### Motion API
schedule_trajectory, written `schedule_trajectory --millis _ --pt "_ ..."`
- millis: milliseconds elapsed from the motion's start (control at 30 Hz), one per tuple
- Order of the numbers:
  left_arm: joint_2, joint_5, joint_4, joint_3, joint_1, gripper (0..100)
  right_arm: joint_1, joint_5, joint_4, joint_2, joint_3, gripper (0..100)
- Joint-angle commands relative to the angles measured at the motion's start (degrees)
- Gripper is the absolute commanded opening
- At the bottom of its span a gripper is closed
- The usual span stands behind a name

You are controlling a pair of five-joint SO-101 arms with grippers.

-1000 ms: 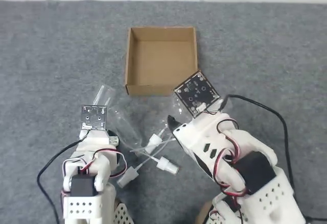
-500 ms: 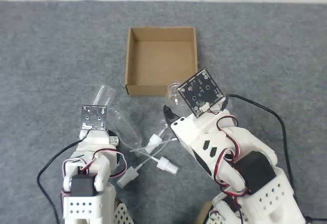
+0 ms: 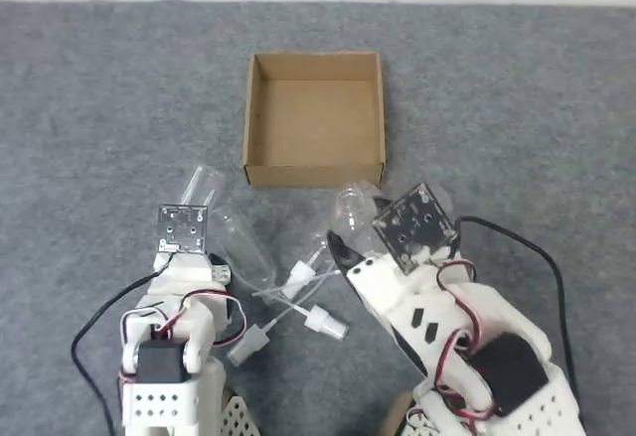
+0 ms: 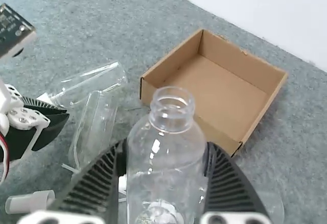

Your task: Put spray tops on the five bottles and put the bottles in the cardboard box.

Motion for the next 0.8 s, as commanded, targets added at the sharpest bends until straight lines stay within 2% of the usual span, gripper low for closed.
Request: schedule_trajectory --millis 0,233,467,767 --pt "-1.3 -0.4 0.3 -0.7 0.0 1 0.8 1.0 -1.5 -4.1 1.8 7.4" --pt "-1.3 -0.4 0.3 -0.7 0.0 1 0.8 1.0 -2.0 -8.4 5.5 7.4" --pt "-1.3 -0.4 0.3 -0.7 0.0 1 0.8 1.0 -9.9 -13.3 14.1 7.4" --pt "-1.3 -0.4 0.3 -0.7 0.0 1 3.1 0.9 -12.4 -20.3 19.2 7.4"
